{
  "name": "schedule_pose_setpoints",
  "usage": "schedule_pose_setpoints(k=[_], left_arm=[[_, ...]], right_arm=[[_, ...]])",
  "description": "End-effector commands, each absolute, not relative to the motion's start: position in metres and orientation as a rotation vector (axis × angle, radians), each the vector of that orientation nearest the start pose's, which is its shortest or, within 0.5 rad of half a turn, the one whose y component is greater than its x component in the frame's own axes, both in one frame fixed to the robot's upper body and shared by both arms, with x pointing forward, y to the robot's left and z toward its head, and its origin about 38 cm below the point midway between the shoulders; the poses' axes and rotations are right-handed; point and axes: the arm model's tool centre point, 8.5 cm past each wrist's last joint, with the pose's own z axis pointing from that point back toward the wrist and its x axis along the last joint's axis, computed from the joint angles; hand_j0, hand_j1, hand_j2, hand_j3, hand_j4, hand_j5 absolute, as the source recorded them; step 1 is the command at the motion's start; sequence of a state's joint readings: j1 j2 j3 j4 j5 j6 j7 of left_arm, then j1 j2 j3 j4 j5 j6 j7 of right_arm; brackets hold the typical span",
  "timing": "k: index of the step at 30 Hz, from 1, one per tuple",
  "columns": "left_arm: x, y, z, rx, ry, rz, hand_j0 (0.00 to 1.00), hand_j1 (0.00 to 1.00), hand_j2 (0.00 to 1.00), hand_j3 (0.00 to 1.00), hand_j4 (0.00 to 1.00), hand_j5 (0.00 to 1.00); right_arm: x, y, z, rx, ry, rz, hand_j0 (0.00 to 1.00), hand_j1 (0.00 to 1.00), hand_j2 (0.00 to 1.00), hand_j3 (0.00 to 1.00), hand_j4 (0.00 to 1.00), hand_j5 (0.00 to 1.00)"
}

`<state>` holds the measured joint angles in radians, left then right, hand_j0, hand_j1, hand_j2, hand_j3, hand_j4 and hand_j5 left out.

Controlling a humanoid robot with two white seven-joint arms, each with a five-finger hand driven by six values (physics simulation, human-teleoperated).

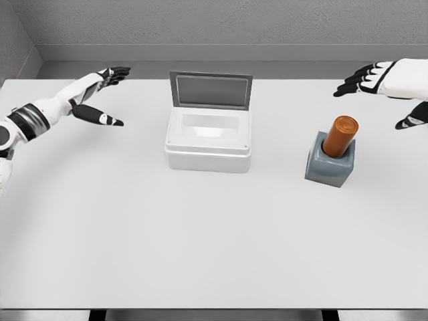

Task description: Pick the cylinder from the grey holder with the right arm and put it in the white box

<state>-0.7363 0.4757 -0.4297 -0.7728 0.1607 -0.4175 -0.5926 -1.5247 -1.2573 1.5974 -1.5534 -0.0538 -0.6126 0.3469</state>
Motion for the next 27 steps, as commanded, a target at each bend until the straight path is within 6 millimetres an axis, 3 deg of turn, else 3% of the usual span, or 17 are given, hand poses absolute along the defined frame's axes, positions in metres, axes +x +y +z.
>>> schedule_pose_setpoints(k=[1,4,8,12,16,25,27], left_arm=[[0.518,0.345,0.144,-0.053,-1.510,-0.957,1.00,1.00,1.00,1.00,1.00,1.00],[0.519,0.345,0.140,-0.056,-1.497,-0.950,1.00,1.00,1.00,1.00,1.00,1.00],[0.521,0.331,0.136,-0.085,-1.503,-0.946,1.00,1.00,1.00,1.00,1.00,1.00],[0.520,0.331,0.136,-0.082,-1.502,-0.950,1.00,1.00,1.00,1.00,1.00,1.00],[0.522,0.321,0.135,-0.101,-1.508,-0.953,1.00,1.00,1.00,1.00,1.00,1.00],[0.528,0.307,0.140,-0.117,-1.522,-0.964,1.00,1.00,1.00,1.00,1.00,1.00],[0.535,0.304,0.134,-0.127,-1.498,-0.929,1.00,1.00,1.00,1.00,1.00,1.00]], right_arm=[[0.408,-0.362,0.344,-0.420,-1.377,2.118,1.00,1.00,1.00,1.00,1.00,1.00],[0.412,-0.349,0.341,-0.390,-1.389,2.141,1.00,1.00,1.00,1.00,1.00,1.00],[0.412,-0.353,0.330,-0.392,-1.473,2.052,1.00,1.00,1.00,1.00,1.00,1.00],[0.413,-0.351,0.328,-0.387,-1.481,2.048,1.00,1.00,1.00,1.00,1.00,1.00],[0.415,-0.340,0.311,-0.315,-1.374,2.144,1.00,1.00,1.00,1.00,1.00,1.00],[0.421,-0.335,0.307,-0.295,-1.298,2.197,1.00,1.00,1.00,1.00,1.00,1.00],[0.426,-0.332,0.307,-0.294,-1.298,2.202,1.00,1.00,1.00,1.00,1.00,1.00]])
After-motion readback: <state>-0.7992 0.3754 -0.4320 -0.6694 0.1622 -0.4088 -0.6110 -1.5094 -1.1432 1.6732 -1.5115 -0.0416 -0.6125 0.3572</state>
